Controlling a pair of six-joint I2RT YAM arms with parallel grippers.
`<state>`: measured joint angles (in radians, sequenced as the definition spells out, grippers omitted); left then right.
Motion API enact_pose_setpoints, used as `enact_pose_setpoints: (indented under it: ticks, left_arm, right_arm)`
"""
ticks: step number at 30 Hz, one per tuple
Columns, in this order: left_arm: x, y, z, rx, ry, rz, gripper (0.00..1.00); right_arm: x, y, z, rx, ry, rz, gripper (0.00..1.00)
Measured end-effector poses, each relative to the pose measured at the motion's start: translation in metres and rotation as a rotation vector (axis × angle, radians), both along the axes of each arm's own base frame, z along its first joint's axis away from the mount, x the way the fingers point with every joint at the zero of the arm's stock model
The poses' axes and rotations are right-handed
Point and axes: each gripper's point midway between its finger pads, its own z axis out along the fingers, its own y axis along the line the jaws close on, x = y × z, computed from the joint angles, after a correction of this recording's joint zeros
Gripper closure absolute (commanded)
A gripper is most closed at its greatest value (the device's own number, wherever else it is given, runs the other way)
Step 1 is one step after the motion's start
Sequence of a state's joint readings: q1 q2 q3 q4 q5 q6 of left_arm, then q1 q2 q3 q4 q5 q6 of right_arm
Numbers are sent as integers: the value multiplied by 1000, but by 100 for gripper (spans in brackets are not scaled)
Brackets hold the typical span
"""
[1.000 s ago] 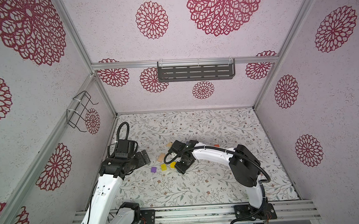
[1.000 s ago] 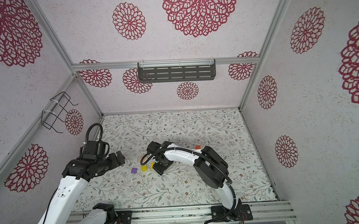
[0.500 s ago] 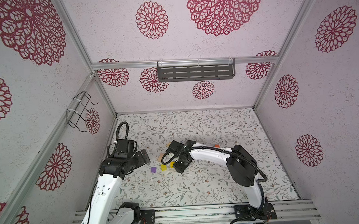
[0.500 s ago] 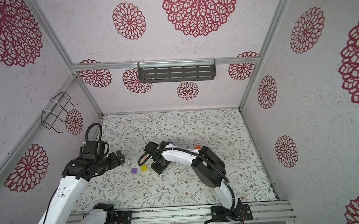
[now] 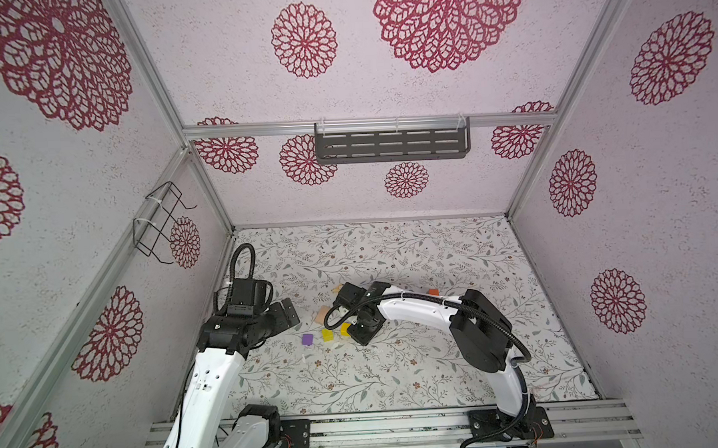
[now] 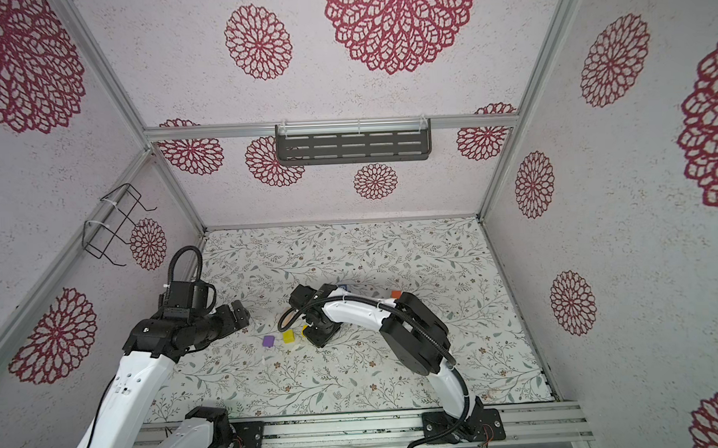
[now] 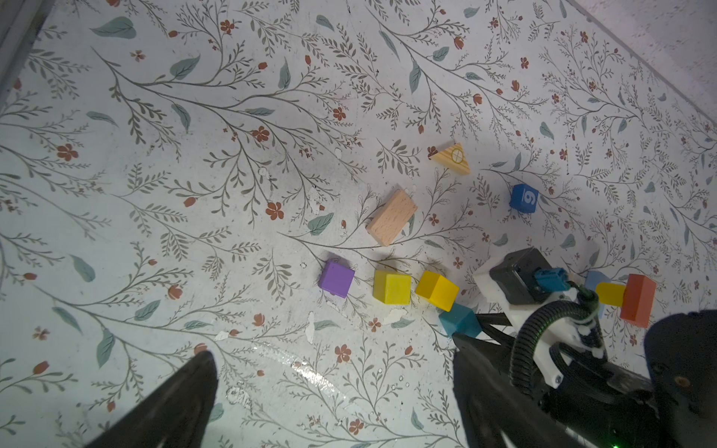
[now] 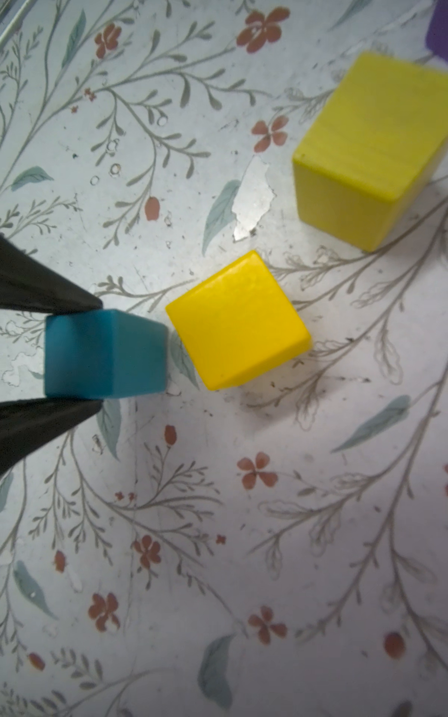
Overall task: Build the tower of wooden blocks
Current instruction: 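Lift the teal cube and carry it above the stack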
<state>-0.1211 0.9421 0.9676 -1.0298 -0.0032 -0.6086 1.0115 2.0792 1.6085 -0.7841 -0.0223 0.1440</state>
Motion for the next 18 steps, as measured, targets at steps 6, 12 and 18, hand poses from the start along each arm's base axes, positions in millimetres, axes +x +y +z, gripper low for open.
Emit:
enact_pose_setpoints:
  ticks: [6,12,18]
  left_arm:
    - [0,-4,-1,-14,3,-20,3]
    - [2,-9,-5,-30,24,-41,3]
    - [10,-15,-7,-17,40,-66,3]
  right_arm:
    - [6,-3,6,2,-19,-46,66]
    - [25,-18,38,39,-68,-154,66]
    - [62,-54,80,94,-115,-349,66]
